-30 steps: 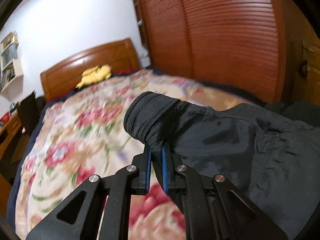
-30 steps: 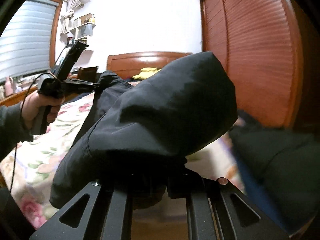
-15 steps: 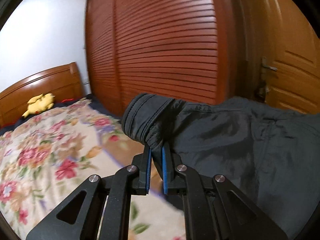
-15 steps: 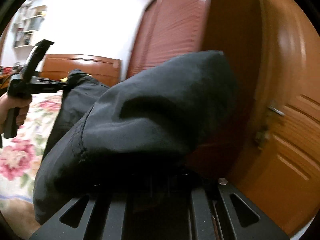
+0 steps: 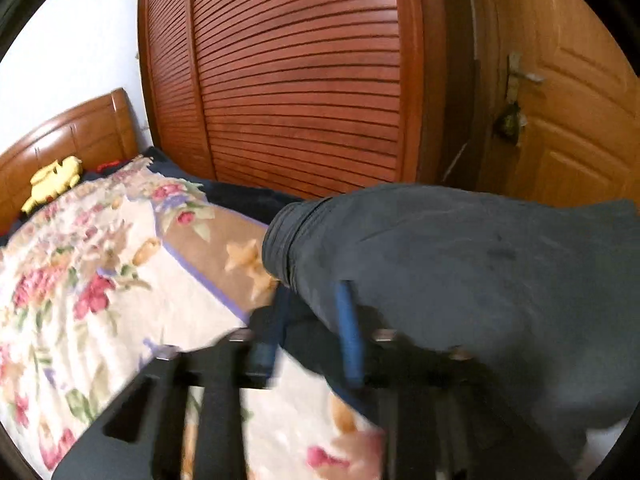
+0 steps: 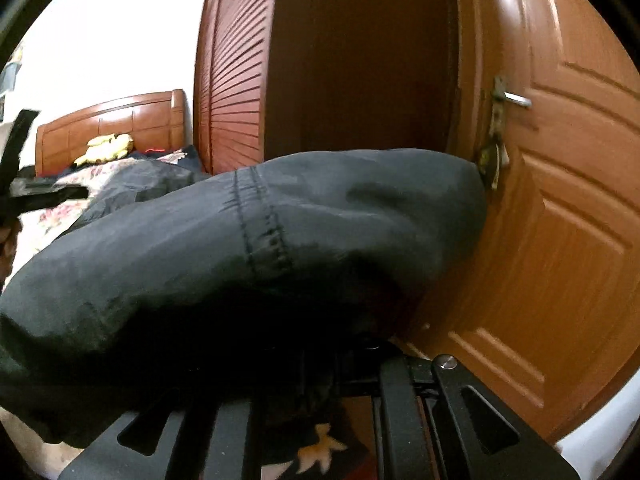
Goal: Fold large clothes
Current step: 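Lower the jacket onto the stack of folded clothes and open both grippers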
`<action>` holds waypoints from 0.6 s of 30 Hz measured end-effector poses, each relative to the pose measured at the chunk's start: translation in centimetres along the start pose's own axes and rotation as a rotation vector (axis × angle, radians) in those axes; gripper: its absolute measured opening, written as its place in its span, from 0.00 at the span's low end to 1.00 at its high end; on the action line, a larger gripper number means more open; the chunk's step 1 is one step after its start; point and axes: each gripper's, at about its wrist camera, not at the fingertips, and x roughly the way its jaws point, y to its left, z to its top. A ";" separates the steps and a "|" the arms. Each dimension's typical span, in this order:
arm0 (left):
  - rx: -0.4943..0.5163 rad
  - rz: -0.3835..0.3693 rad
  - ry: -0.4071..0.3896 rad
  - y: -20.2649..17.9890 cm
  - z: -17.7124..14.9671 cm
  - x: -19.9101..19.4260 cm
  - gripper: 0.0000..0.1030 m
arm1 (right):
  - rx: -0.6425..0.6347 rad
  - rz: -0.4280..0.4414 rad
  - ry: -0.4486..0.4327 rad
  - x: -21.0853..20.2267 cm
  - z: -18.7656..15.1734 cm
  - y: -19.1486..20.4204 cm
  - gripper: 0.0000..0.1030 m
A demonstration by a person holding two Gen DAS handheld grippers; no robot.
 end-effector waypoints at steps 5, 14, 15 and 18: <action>-0.014 -0.008 -0.043 1.1 -3.3 -5.6 0.64 | 0.015 -0.029 0.008 -3.7 0.1 2.6 0.22; -0.015 0.040 -0.066 5.0 -8.2 -11.9 0.80 | -0.044 -0.055 -0.102 -9.8 0.1 6.7 0.56; -0.010 0.051 -0.072 5.4 -9.0 -12.8 0.80 | -0.049 -0.042 -0.110 -9.9 0.4 7.3 0.57; -0.027 0.073 -0.084 6.5 -11.3 -14.9 0.80 | -0.061 0.046 -0.124 -9.7 0.3 9.4 0.57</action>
